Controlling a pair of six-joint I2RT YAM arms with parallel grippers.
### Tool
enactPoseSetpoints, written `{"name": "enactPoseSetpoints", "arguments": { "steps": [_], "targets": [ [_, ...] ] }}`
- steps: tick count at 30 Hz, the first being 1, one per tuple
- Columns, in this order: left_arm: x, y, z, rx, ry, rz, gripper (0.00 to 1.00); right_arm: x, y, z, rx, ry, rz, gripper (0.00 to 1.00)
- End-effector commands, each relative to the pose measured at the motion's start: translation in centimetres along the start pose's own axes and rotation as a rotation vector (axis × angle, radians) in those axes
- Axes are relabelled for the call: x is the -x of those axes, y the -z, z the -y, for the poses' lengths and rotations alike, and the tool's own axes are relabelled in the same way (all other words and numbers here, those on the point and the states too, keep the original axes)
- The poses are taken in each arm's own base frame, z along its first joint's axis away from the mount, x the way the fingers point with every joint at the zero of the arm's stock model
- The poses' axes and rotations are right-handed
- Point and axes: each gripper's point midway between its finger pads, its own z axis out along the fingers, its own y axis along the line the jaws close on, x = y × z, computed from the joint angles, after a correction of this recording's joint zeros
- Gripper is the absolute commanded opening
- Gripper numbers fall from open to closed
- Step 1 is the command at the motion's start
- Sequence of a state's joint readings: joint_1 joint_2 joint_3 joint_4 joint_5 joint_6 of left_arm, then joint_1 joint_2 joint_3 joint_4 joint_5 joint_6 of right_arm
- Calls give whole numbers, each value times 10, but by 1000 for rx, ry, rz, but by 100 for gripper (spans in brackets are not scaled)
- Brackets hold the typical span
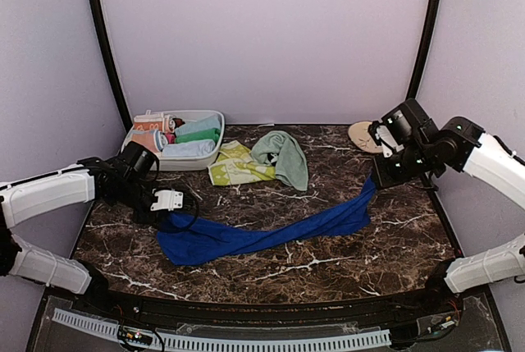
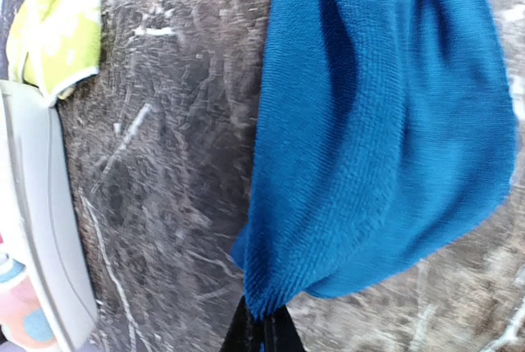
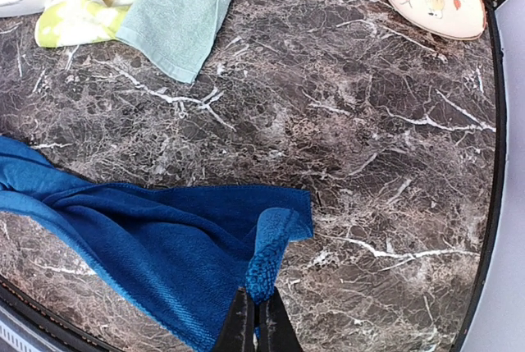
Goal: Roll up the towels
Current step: Adjust the towel at the center of the board.
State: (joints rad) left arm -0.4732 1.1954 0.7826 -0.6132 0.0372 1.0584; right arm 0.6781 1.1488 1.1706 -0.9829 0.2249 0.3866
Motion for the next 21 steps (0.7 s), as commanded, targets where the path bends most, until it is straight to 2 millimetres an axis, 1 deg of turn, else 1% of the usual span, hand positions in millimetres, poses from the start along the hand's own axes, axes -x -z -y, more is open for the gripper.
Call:
{"name": "enactPoseSetpoints", "arguments": {
  "steps": [1,2,3,4,5,6,7,8,9,10,11,13,15,16,18,21],
  "targets": [
    [-5,-35,-66,263,29,-80,14,14,3,0,16,3,36,0],
    [-10,-42,-81,323,47,-120,25,14,2,0,21,-1,36,0],
    [-14,-47,-89,338,66,-154,36,14,1,-1,24,-4,34,0],
    [-15,-48,-94,335,102,-163,43,13,0,-2,31,-7,31,0],
    [-12,-42,-99,323,150,-139,50,13,0,-3,38,-9,29,0],
    [-6,-34,-99,289,185,-98,56,12,-1,-4,42,-10,26,0],
    [-1,-25,-93,238,195,-57,72,11,-2,-4,42,-9,21,0],
    [6,-15,-83,193,182,-13,84,10,-3,-4,40,-10,20,0],
    [10,-6,-71,156,154,18,93,9,-4,-3,39,-8,19,0],
    [15,2,-56,119,126,55,97,9,-5,-3,38,-6,17,0],
    [17,10,-39,69,96,75,98,9,-6,-3,37,-5,13,0],
    [22,18,6,-59,31,110,98,10,-8,-4,39,-3,11,0],
    [18,22,55,-215,-34,116,96,11,-10,-5,40,-2,7,0],
    [14,19,75,-267,-60,108,95,12,-10,-6,42,-4,8,0],
    [9,10,98,-311,-98,79,94,14,-11,-7,44,-6,5,0],
    [11,-3,101,-333,-73,68,91,15,-10,-7,49,-13,7,0]
  ]
}}
